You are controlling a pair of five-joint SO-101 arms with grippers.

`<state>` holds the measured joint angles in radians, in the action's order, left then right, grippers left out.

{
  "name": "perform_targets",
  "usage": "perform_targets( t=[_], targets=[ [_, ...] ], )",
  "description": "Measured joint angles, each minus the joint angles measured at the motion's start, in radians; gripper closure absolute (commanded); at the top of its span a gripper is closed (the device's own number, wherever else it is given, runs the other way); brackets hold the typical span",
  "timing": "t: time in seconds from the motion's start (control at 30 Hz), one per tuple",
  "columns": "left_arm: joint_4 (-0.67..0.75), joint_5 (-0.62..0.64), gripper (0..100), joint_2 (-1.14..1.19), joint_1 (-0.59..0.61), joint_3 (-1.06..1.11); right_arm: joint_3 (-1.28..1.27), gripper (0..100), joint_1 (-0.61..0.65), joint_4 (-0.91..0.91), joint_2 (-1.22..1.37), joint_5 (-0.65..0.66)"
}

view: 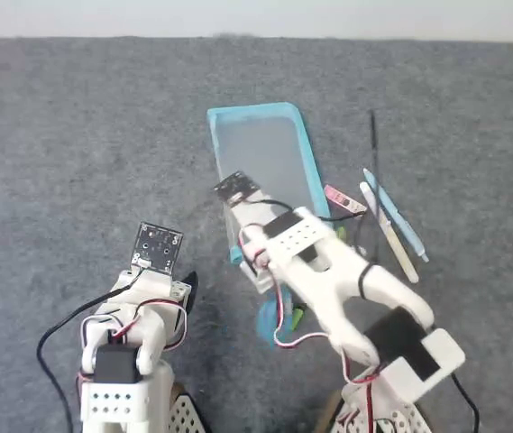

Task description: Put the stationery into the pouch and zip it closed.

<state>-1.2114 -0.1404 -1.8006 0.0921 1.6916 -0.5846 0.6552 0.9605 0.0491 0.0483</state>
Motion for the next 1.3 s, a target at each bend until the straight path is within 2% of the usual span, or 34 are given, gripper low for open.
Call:
perform_targets(
  t=[0.17,0.43,0.73,1.13,1.23,1.3],
  targets=[
    [0.000,0.000,81,0.000,0.000,0.000,-0.002,99.1,-0.075,0.081,-0.115,0.092],
    [0.000,0.000,81,0.000,0.000,0.000,-0.055,99.1,-0.063,0.132,-0.341,0.198],
    [0.000,0.000,81,0.000,0.000,0.000,-0.133,99.1,-0.032,0.135,-0.644,0.210],
    [-0.014,0.000,81,0.000,0.000,0.000,-0.133,99.1,-0.020,0.135,-0.724,0.229],
    [-0.034,-0.003,81,0.000,0.000,0.000,-0.169,99.1,0.029,0.123,-0.798,0.229],
    [0.009,-0.037,81,0.000,0.012,0.000,-0.199,99.2,0.054,0.121,-0.862,0.229]
  ],
)
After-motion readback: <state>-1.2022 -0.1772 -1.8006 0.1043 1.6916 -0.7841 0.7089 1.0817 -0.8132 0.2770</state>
